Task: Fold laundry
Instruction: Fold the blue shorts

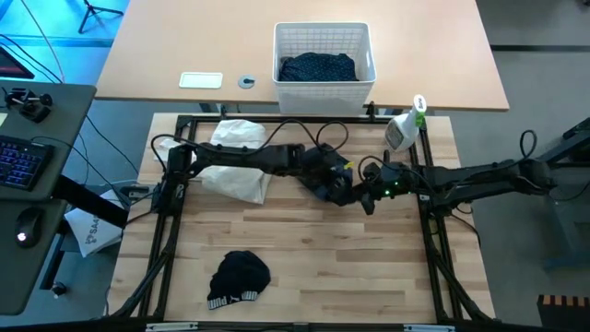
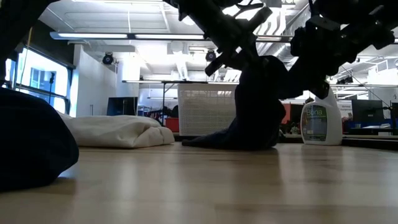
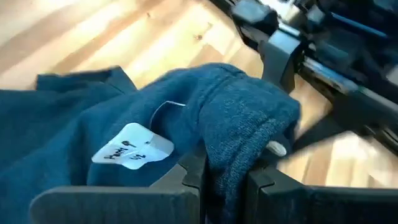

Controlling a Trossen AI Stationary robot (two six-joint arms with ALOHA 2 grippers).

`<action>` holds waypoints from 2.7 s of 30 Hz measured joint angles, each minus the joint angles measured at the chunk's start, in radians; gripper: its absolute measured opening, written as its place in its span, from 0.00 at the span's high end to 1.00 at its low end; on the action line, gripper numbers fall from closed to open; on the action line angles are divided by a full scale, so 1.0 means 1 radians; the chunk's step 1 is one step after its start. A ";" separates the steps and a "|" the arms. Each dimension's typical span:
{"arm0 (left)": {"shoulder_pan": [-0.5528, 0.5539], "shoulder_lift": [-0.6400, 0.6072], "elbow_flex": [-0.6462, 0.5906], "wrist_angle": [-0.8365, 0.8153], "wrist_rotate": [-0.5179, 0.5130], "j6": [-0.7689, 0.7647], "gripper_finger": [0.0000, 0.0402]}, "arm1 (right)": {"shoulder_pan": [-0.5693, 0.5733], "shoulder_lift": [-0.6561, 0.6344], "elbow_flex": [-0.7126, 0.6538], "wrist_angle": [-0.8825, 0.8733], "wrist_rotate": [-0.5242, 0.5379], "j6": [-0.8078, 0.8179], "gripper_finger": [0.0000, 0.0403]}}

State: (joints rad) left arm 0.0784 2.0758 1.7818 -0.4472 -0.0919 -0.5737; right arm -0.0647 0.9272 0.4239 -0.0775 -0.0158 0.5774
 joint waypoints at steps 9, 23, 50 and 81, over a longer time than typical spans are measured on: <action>-0.001 0.000 0.306 -0.422 0.067 0.204 0.91 | -0.037 -0.010 0.393 -0.511 0.096 -0.215 0.95; -0.070 -0.111 0.536 -0.691 0.231 0.470 0.91 | -0.039 0.060 1.084 -1.000 -0.327 -0.557 0.99; -0.119 -0.089 0.015 -0.542 -0.276 0.461 0.99 | -0.100 0.192 0.441 -0.766 0.070 -0.557 1.00; -0.229 -0.093 -0.185 -0.377 0.459 -0.177 0.89 | 0.012 0.215 0.064 -0.159 -0.128 -0.148 0.66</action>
State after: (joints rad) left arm -0.1510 1.9825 1.5965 -0.8243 0.3675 -0.7503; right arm -0.0526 1.1426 0.4880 -0.2363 -0.1437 0.4290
